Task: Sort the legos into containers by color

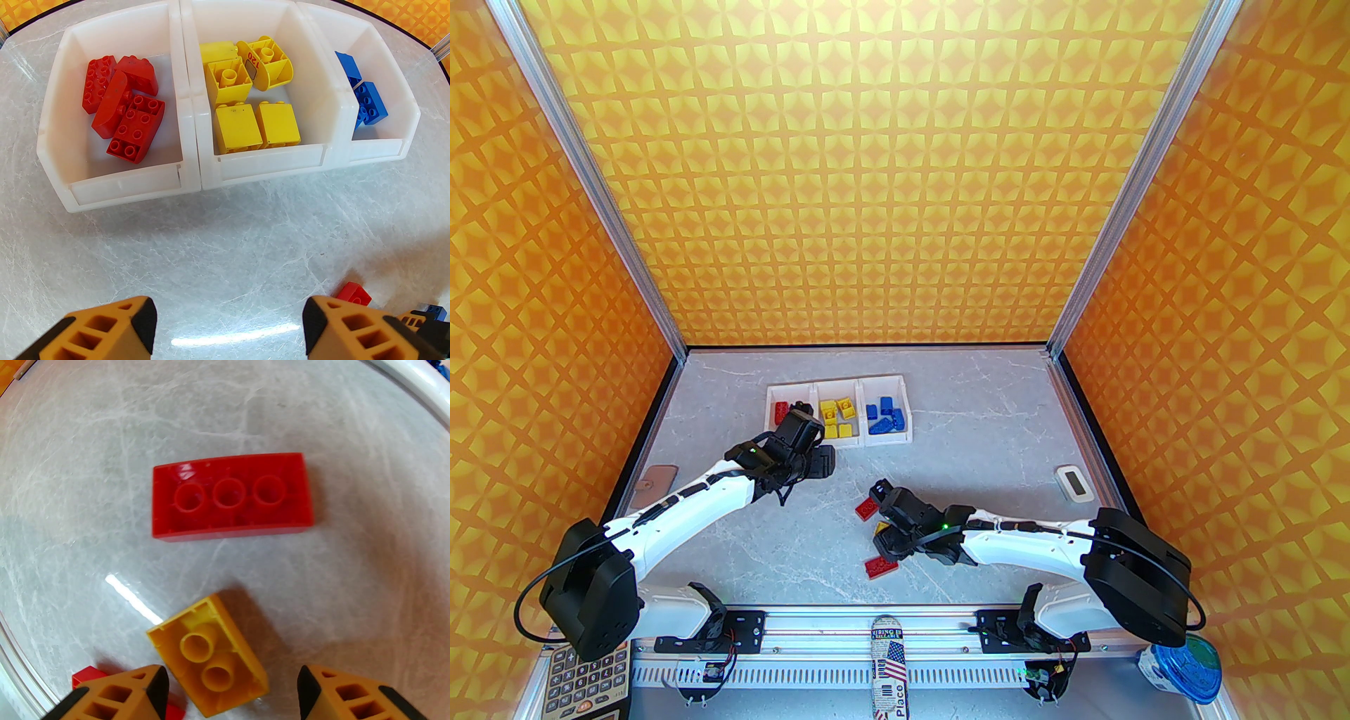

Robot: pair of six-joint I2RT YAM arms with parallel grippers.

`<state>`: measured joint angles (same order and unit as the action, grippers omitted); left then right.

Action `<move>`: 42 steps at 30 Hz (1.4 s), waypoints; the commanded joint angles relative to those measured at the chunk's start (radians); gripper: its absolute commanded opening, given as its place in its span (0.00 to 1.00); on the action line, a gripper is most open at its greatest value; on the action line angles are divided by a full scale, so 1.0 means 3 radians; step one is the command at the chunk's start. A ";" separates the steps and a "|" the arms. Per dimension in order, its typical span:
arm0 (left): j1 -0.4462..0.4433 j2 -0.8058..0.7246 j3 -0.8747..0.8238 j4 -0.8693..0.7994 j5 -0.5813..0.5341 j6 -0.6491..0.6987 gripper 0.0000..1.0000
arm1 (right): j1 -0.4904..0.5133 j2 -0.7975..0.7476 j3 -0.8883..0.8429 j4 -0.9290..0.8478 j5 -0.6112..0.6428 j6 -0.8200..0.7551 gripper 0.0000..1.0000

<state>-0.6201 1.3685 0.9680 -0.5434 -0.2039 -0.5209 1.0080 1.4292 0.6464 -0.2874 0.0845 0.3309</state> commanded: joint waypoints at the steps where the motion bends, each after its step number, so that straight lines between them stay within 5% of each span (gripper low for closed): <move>1: -0.0004 -0.0067 -0.0045 -0.0054 -0.0085 -0.0036 0.73 | 0.0015 0.0093 0.0100 0.0082 -0.0109 -0.0060 0.64; 21: -0.0014 -0.0197 -0.0147 -0.0060 -0.0087 -0.0058 0.72 | -0.0027 0.0190 0.0263 -0.0115 0.0276 0.0028 0.28; 33: -0.0065 -0.0364 -0.0184 -0.0087 -0.0089 -0.0051 0.72 | -0.0325 -0.0305 0.0581 -0.0368 0.0317 -0.0204 0.27; 42: -0.0075 -0.0530 -0.0257 -0.0124 -0.0103 -0.0090 0.72 | -0.0635 0.0246 0.1582 -0.0163 0.0144 -0.0456 0.26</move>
<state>-0.6357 1.2354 0.9031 -0.5533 -0.2111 -0.5354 0.8421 1.4326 1.0370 -0.3698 0.1501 0.2352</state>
